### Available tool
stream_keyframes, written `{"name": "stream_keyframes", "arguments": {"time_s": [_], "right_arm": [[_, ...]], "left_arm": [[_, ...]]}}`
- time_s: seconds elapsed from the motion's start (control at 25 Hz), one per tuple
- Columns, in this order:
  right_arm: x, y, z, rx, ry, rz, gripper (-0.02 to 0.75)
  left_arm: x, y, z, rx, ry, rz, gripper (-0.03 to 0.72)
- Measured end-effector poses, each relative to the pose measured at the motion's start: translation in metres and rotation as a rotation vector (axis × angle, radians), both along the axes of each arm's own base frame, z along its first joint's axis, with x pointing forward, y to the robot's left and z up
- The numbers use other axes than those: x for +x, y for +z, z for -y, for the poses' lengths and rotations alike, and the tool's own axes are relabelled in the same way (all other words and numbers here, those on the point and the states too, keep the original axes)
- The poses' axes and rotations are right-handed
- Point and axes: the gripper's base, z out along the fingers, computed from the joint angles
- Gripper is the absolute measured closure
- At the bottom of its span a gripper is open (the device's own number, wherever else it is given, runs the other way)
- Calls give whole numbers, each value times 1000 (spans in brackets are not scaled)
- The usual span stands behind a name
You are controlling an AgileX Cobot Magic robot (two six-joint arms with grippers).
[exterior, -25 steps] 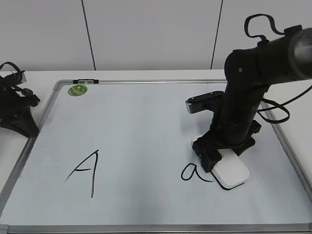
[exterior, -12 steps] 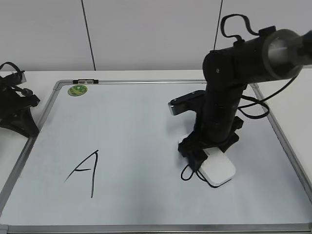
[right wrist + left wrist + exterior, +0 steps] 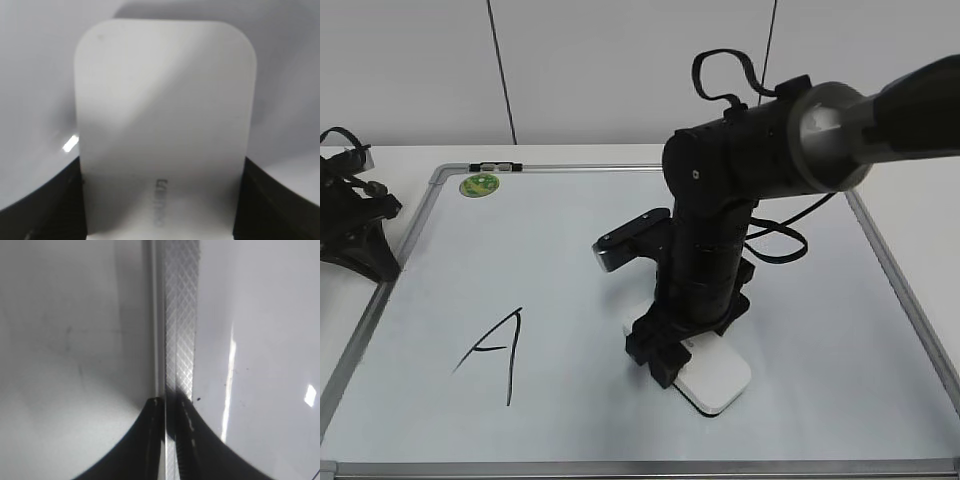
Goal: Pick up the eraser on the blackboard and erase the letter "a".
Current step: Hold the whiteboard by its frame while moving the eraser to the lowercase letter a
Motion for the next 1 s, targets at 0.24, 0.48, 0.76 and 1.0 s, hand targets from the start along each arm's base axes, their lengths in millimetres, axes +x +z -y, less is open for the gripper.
{"name": "stream_keyframes", "arguments": {"time_s": [0.24,0.48,0.76,1.0], "right_arm": [[-6,0,-9,7,32,-5,213],[-3,0,-7,-40,15,18,213],[5,1,2,-46,-33,26,213],[7,1,5,-51,-45,28,213]], "left_arm": [[0,0,0,1,1,2,641],[0,0,0,-1,2,2,641],[1,0,1,-13,11,3,641],[0,-1,-1,6,3,-1,643]]}}
